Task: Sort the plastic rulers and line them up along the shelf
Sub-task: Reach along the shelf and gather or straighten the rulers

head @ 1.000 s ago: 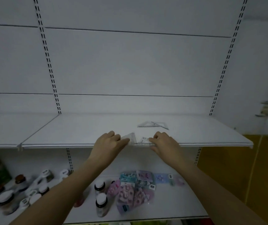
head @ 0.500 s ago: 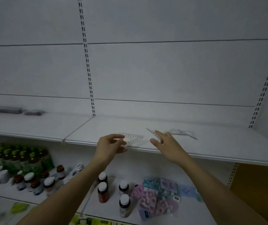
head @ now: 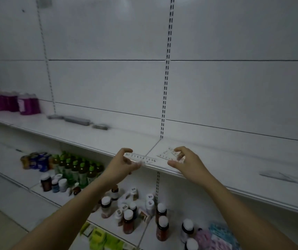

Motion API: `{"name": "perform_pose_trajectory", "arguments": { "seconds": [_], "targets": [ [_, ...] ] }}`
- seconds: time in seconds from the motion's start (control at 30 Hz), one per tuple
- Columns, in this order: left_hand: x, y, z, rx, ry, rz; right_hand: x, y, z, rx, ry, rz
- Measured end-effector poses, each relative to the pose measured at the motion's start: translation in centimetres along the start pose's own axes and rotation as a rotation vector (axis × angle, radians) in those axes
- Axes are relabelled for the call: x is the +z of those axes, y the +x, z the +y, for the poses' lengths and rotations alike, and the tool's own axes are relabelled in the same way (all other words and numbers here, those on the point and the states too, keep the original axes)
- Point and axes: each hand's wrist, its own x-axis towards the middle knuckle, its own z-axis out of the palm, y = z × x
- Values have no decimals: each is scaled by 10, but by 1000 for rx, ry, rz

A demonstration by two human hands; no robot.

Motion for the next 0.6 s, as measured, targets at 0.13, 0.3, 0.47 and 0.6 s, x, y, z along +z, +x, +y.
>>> {"name": "perform_pose_trajectory", "arguments": {
  "seconds": [0.13, 0.3, 0.47, 0.6],
  "targets": [
    [-80, 10, -34, 23, 109, 56, 54, 34, -54, -62, -40, -29],
    [-168, 20, -75, 54, 236, 102, 113, 70, -113, -108, -46, -37],
    [-231, 39, -109, 121, 479, 123, 157, 104, -151, -151, -96, -106],
    [-263, 66, -125, 175, 563, 104, 180, 137, -166, -178, -118, -133]
  ]
}}
